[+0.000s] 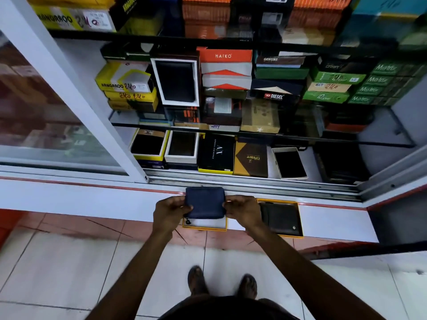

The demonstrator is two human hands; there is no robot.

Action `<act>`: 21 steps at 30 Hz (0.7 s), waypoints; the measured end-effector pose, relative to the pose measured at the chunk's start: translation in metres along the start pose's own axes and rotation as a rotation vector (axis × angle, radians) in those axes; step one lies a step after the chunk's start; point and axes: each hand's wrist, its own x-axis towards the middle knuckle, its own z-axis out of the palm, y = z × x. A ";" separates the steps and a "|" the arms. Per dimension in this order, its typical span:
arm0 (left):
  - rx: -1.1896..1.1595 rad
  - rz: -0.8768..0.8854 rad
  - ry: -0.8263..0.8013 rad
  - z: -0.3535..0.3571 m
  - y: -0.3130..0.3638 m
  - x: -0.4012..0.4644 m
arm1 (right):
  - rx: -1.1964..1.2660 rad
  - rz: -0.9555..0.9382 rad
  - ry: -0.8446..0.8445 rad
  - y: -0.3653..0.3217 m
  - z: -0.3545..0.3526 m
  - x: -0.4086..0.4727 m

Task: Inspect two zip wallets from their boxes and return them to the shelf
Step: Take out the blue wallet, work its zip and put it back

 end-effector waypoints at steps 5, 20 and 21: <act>0.223 0.070 0.014 0.005 -0.004 0.003 | -0.064 0.029 0.022 0.004 0.002 0.004; 0.511 0.312 0.053 0.013 -0.010 0.005 | -0.304 0.063 -0.012 0.014 0.005 0.005; 0.521 0.315 0.053 0.013 -0.011 0.005 | -0.291 0.072 0.000 0.014 0.004 0.008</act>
